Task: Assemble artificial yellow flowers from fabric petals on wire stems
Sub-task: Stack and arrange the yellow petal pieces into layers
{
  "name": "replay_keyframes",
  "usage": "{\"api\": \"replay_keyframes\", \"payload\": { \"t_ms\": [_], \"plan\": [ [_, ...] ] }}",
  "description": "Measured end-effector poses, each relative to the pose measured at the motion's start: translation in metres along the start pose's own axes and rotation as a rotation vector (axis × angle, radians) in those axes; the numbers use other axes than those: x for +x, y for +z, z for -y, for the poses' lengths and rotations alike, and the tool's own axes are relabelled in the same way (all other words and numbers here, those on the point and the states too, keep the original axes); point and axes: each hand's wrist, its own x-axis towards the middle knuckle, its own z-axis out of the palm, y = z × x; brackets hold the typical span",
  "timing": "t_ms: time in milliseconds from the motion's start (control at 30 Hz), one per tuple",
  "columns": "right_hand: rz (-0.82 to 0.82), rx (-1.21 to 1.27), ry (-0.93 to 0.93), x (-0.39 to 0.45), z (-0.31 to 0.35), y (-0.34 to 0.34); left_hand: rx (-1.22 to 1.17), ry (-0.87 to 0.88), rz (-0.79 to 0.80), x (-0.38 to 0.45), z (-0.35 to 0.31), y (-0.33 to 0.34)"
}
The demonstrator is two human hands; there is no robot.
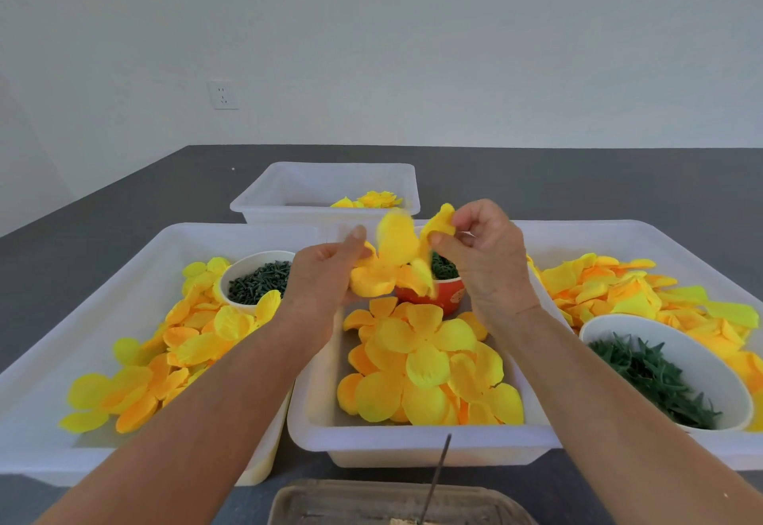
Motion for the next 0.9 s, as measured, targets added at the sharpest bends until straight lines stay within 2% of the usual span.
{"api": "replay_keyframes", "payload": {
  "t_ms": [133,233,367,567,800,900],
  "plan": [
    [0.014,0.115,0.067,0.001,-0.002,-0.002,0.094,0.123,-0.056,0.002,0.003,-0.003],
    [0.017,0.068,0.050,-0.001,-0.001,-0.002,0.161,0.210,-0.079,-0.001,0.001,-0.003],
    [-0.041,-0.100,0.061,0.000,-0.005,-0.001,0.099,0.176,-0.025,-0.004,-0.004,0.000],
    [0.016,-0.194,0.079,0.000,-0.009,0.002,0.206,0.166,0.167,-0.008,-0.001,0.002],
    [0.225,0.015,0.178,-0.002,-0.008,0.001,0.212,0.195,0.080,-0.004,0.001,-0.001],
    [0.196,-0.043,0.179,-0.001,-0.010,0.001,0.241,0.207,0.080,-0.003,0.003,-0.001]
  ]
}}
